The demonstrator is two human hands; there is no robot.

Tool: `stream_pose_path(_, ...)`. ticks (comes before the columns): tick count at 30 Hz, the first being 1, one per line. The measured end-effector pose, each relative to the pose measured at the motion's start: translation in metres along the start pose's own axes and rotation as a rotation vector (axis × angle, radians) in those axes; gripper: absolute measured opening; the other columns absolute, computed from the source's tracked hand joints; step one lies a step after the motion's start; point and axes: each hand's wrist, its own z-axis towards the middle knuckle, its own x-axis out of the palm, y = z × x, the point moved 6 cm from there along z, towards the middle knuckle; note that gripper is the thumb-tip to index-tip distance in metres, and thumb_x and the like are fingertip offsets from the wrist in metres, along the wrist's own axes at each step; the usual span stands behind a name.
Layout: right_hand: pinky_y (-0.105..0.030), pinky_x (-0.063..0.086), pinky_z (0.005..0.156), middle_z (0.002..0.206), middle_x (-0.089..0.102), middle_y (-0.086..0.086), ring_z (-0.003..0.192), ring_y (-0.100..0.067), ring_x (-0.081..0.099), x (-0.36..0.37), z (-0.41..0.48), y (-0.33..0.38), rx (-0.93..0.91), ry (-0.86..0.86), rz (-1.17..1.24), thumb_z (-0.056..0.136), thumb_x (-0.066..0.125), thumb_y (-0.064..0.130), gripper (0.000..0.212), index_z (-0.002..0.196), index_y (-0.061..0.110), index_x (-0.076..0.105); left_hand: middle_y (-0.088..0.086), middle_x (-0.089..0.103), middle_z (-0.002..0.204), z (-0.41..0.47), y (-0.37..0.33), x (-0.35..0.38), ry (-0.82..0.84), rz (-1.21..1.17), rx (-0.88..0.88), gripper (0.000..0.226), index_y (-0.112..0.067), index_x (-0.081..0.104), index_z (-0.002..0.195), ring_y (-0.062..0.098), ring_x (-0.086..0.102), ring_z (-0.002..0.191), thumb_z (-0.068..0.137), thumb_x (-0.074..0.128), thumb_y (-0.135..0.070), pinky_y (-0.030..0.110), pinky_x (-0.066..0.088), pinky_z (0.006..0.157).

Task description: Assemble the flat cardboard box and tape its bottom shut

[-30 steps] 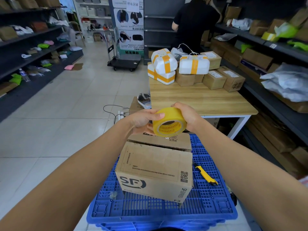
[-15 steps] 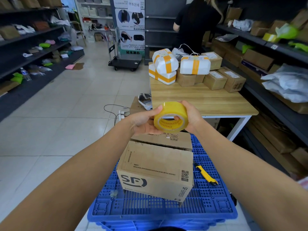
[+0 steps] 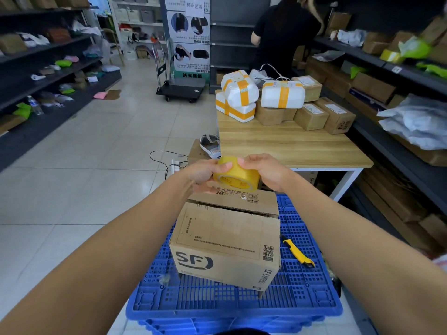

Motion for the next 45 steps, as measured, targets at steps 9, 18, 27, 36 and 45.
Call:
stream_pose_path(9, -0.037, 0.054, 0.072, 0.087, 0.066, -0.007, 0.076, -0.023, 0.064, -0.008, 0.0, -0.011, 0.099, -0.161, 0.398, 0.084, 0.064, 0.042, 0.025, 0.096, 0.02, 0.063, 0.005, 0.058, 0.113, -0.006, -0.002, 0.002, 0.113, -0.131, 0.032, 0.023, -0.024, 0.061, 0.112, 0.026, 0.056, 0.102, 0.091, 0.056, -0.033, 0.038, 0.055, 0.081)
stream_pose_path(18, -0.026, 0.04, 0.055, 0.034, 0.042, 0.001, 0.035, -0.014, 0.039, -0.009, 0.0, -0.021, 0.054, -0.135, 0.813, 0.088, 0.053, 0.027, 0.041, 0.049, 0.017, 0.053, 0.006, 0.055, 0.127, -0.008, -0.006, 0.01, 0.274, -0.126, 0.088, 0.056, -0.024, 0.049, 0.136, 0.028, 0.05, 0.121, 0.081, 0.06, -0.026, 0.043, 0.046, 0.098)
stream_pose_path(27, -0.031, 0.041, 0.064, 0.032, 0.038, -0.002, 0.038, -0.017, 0.036, -0.01, 0.001, -0.02, 0.084, -0.121, 0.796, 0.086, 0.045, 0.023, 0.048, 0.039, 0.015, 0.046, 0.009, 0.055, 0.127, -0.004, -0.006, 0.01, 0.29, -0.224, 0.062, 0.044, -0.019, 0.058, 0.124, 0.034, 0.056, 0.113, 0.081, 0.067, -0.019, 0.047, 0.054, 0.083)
stream_pose_path(36, -0.026, 0.043, 0.046, 0.039, 0.052, -0.003, 0.035, -0.016, 0.049, -0.014, 0.001, -0.002, 0.058, -0.274, 0.266, 0.09, 0.051, 0.027, 0.022, 0.083, 0.011, 0.064, 0.014, 0.05, 0.132, 0.002, -0.007, 0.01, 0.149, -0.195, 0.016, 0.061, -0.013, 0.045, 0.132, 0.038, 0.059, 0.107, 0.077, 0.066, -0.03, 0.055, 0.053, 0.083)
stream_pose_path(45, -0.031, 0.037, 0.059, 0.057, 0.041, -0.007, 0.052, -0.022, 0.043, -0.006, 0.003, 0.015, -0.042, -0.257, -0.137, 0.093, 0.046, 0.038, 0.037, 0.062, 0.016, 0.047, 0.014, 0.061, 0.12, 0.002, -0.013, 0.015, -0.015, -0.043, -0.05, 0.052, -0.016, 0.051, 0.123, 0.032, 0.064, 0.096, 0.079, 0.063, -0.04, 0.043, 0.057, 0.072)
